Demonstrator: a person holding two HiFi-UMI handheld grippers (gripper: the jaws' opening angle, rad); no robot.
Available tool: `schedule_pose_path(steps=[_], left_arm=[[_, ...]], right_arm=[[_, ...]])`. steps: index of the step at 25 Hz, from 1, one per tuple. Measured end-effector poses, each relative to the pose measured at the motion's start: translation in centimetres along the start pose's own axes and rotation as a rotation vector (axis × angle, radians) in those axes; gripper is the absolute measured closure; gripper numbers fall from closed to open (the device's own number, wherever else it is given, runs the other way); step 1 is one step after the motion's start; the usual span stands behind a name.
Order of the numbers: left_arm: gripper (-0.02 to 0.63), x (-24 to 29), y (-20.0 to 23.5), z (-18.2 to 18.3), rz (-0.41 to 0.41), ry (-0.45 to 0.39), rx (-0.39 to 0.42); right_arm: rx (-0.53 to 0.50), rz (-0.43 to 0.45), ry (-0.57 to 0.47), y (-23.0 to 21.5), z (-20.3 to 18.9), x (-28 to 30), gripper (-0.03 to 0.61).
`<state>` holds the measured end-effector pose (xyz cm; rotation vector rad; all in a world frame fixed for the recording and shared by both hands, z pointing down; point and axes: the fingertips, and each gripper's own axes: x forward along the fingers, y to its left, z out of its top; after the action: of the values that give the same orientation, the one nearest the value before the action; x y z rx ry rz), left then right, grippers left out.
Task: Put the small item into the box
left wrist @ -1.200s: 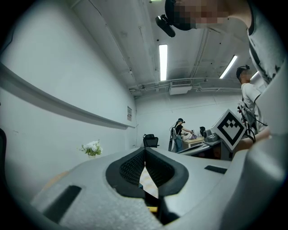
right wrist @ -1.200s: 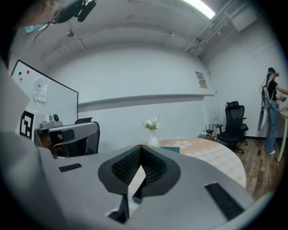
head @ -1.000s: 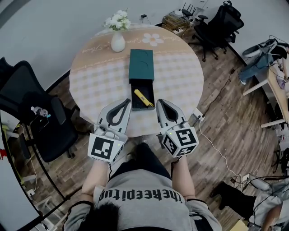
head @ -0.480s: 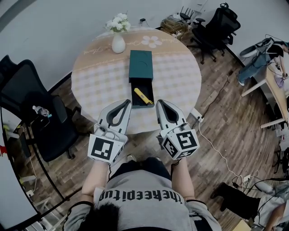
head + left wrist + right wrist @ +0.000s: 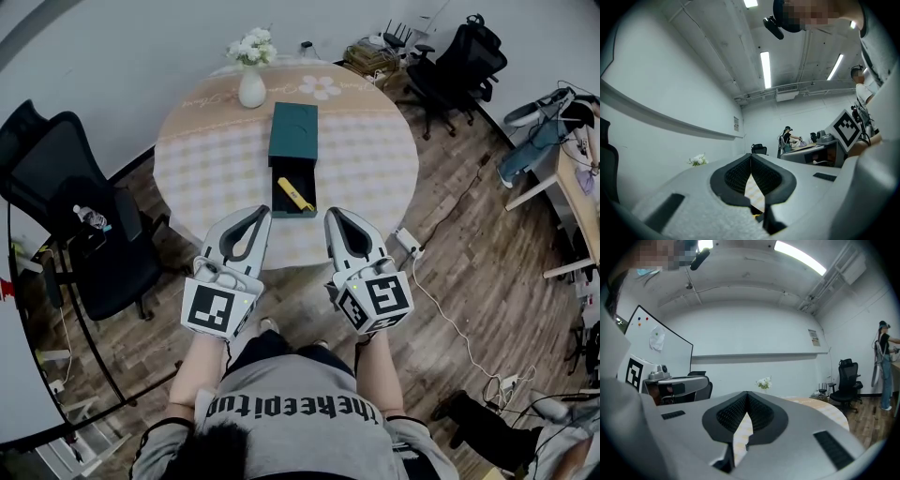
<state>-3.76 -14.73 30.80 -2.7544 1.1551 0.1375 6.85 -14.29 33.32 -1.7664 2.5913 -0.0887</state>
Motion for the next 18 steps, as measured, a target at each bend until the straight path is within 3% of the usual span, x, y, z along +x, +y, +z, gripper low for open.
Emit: schedule_pose_path(steps=[18], left_arm=[[0.597,-2.8,-8.2,2.0,0.115,-0.006,0.023]], right_arm=[[-0.007,0.114,-0.037,-1.2,1.4,-7.8,0.572]])
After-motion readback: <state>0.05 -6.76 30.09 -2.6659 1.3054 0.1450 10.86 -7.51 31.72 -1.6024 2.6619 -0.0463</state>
